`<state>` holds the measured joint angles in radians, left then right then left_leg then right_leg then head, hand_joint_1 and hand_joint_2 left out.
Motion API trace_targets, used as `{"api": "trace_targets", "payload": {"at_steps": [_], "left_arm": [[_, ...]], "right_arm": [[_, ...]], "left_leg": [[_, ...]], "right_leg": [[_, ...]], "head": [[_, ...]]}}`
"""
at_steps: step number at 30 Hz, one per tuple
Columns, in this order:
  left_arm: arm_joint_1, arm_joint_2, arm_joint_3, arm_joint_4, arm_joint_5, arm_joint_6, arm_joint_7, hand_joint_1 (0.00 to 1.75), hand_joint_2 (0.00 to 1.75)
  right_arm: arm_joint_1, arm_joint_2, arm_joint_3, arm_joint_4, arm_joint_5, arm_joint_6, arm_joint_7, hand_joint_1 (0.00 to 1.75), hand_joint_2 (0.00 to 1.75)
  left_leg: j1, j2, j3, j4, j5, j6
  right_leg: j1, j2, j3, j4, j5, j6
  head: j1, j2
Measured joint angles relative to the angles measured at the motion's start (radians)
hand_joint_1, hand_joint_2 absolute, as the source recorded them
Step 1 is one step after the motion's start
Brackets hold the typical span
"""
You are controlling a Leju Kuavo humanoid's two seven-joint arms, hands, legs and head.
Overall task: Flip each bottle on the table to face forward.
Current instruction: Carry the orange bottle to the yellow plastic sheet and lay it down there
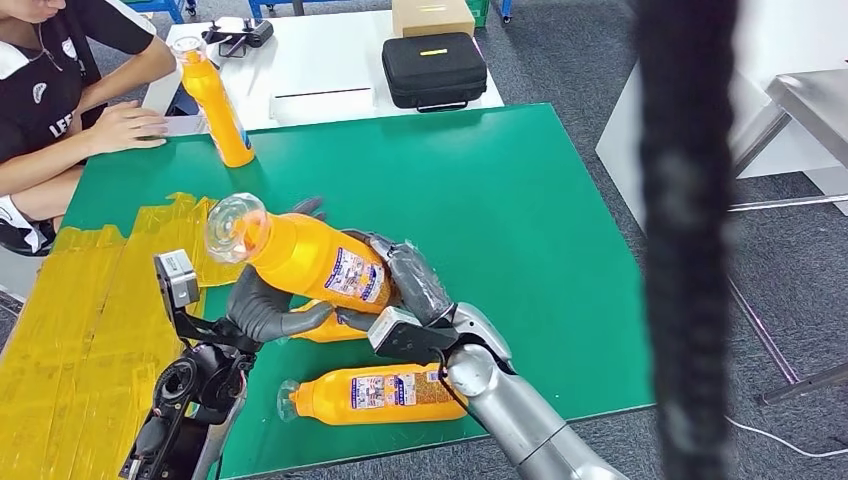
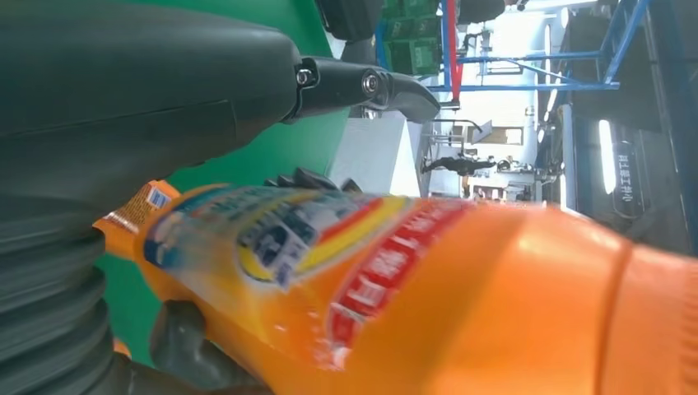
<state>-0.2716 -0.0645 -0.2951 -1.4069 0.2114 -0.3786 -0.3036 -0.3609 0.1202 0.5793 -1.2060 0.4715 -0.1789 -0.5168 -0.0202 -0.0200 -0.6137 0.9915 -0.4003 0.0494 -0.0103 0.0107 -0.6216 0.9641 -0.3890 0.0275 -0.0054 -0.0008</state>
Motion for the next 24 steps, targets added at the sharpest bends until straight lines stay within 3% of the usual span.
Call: {"api": "trace_targets", "payload": {"at_steps": [13, 14, 17, 18, 24], "left_arm": [[0.007, 0.003, -0.021, 0.0, -0.02, 0.043, -0.02, 0.0, 1.75], [0.008, 0.003, -0.021, 0.0, -0.024, 0.049, -0.023, 0.25, 1.75], [0.013, 0.003, -0.021, 0.0, -0.033, 0.063, -0.03, 1.56, 1.75], [0.015, 0.003, -0.021, -0.001, -0.035, 0.066, -0.032, 1.75, 1.75], [0.02, 0.001, -0.022, -0.012, -0.036, 0.074, -0.037, 1.75, 1.75]], "right_arm": [[-0.006, 0.004, 0.037, 0.05, -0.006, 0.028, 0.006, 1.75, 1.75], [-0.006, 0.004, 0.038, 0.051, -0.006, 0.031, 0.008, 1.75, 1.75], [-0.007, 0.006, 0.038, 0.056, -0.007, 0.036, 0.012, 1.75, 1.75], [-0.008, 0.006, 0.038, 0.058, -0.008, 0.037, 0.013, 1.75, 1.75], [-0.019, 0.007, 0.039, 0.066, -0.018, 0.046, 0.018, 1.75, 1.75]], "left_leg": [[0.0, 0.0, 0.0, 0.0, 0.0, 0.0], [0.0, 0.0, 0.0, 0.0, 0.0, 0.0], [0.0, 0.0, 0.0, 0.0, 0.0, 0.0], [0.0, 0.0, 0.0, 0.0, 0.0, 0.0], [0.0, 0.0, 0.0, 0.0, 0.0, 0.0]], "right_leg": [[0.0, 0.0, 0.0, 0.0, 0.0, 0.0], [0.0, 0.0, 0.0, 0.0, 0.0, 0.0], [0.0, 0.0, 0.0, 0.0, 0.0, 0.0], [0.0, 0.0, 0.0, 0.0, 0.0, 0.0], [0.0, 0.0, -0.001, 0.0, 0.0, 0.0]], "head": [[0.0, 0.0], [0.0, 0.0], [0.0, 0.0], [0.0, 0.0], [0.0, 0.0]]}}
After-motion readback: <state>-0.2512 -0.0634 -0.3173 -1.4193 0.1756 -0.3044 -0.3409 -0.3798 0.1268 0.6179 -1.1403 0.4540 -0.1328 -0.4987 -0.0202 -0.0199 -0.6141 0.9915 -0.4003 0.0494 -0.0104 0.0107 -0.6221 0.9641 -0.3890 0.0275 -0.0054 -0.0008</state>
